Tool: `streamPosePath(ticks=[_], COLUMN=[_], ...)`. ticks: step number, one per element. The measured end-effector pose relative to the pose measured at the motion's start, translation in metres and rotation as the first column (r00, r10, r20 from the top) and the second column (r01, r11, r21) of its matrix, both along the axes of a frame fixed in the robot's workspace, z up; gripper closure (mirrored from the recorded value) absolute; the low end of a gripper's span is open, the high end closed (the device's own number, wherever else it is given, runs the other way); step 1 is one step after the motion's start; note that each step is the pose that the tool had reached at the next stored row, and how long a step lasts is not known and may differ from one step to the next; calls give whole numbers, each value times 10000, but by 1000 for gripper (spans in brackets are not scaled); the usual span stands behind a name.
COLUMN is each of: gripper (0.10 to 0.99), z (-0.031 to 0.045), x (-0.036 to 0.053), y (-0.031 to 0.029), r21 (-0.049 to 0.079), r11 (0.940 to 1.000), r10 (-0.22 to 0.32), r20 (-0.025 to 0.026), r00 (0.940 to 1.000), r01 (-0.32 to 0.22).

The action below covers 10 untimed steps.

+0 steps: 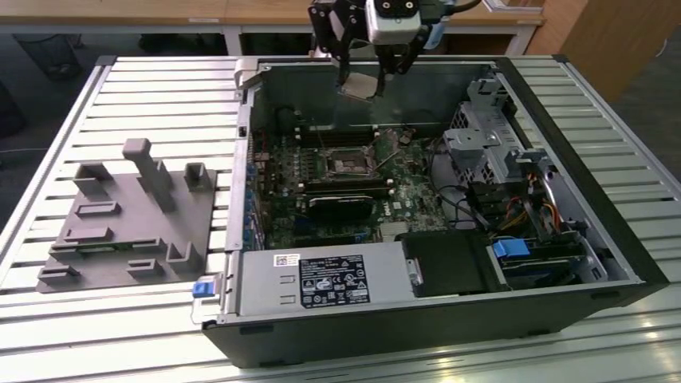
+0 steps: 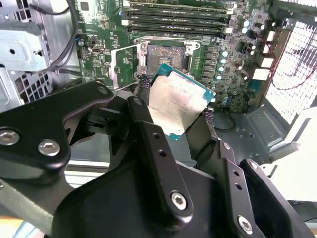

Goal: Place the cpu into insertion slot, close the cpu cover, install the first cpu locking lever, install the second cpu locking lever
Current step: 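Place the cpu into insertion slot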

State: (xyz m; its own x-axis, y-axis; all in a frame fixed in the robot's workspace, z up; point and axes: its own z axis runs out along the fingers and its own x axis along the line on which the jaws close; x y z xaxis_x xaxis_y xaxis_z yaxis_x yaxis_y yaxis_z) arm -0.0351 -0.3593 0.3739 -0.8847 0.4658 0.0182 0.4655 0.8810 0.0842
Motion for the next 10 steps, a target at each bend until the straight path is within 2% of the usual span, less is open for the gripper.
streamPosePath(ticks=[10], gripper=[545], z=[-1], x=[0], y=[1], r21=[-1], r11=[9979], r10=[-654], r20=[0], r00=[9979], r01=[654])
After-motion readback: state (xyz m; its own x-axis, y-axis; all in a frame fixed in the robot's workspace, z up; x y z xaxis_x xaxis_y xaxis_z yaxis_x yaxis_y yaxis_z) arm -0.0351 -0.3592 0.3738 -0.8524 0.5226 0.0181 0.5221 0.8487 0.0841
